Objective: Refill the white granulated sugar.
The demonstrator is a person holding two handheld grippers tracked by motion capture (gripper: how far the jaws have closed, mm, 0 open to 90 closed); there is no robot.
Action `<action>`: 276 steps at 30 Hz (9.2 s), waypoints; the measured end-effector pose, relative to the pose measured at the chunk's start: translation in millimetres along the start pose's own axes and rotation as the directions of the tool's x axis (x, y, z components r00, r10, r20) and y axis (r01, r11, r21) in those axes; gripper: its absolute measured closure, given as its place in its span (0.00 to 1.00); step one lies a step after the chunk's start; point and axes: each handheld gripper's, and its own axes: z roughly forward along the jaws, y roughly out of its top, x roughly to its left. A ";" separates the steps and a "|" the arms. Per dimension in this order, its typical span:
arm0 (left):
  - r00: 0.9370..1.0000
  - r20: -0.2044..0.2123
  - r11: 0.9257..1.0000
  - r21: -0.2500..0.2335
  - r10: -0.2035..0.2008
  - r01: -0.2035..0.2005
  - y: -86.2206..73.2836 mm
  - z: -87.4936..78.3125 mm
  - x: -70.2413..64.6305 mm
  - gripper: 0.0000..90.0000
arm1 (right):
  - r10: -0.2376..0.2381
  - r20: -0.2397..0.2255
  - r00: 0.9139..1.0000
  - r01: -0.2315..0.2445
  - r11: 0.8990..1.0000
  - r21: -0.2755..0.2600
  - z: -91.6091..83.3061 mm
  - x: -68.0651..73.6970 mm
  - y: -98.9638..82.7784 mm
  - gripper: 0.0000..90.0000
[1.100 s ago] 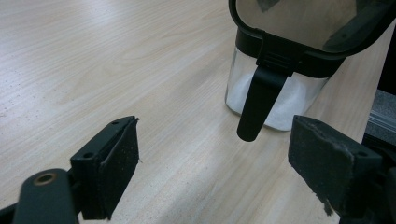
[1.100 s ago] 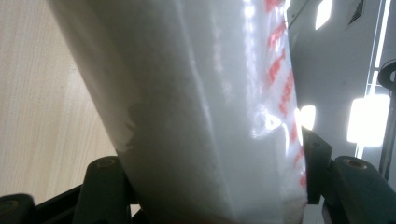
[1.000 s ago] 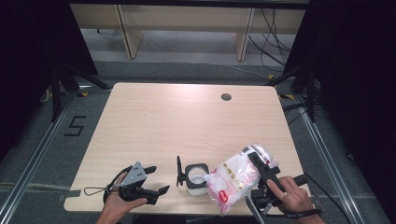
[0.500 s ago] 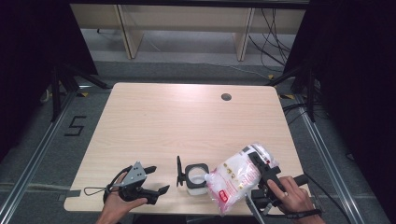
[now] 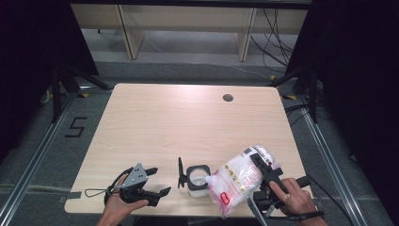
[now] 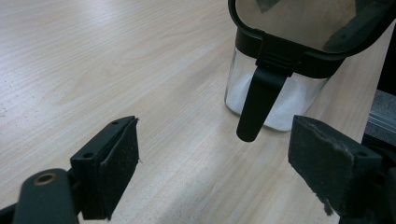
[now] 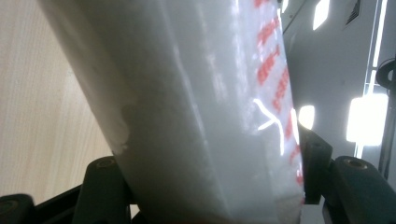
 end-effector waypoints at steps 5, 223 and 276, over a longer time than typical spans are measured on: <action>1.000 0.000 1.000 0.005 0.004 -0.004 0.1 -0.5 -0.1 0.18 | 0.006 -0.006 1.000 -0.006 1.000 0.006 0.0 0.7 -0.6 0.44; 1.000 -0.004 1.000 -0.007 -0.005 0.005 0.5 -1.4 0.6 0.18 | 0.093 -0.033 0.995 -0.093 0.996 0.000 -0.7 2.3 -2.9 0.45; 1.000 -0.004 1.000 0.001 -0.001 0.001 0.5 -1.7 0.0 0.18 | 0.075 -0.022 0.997 -0.075 0.997 -0.003 -2.2 -0.3 -1.6 0.45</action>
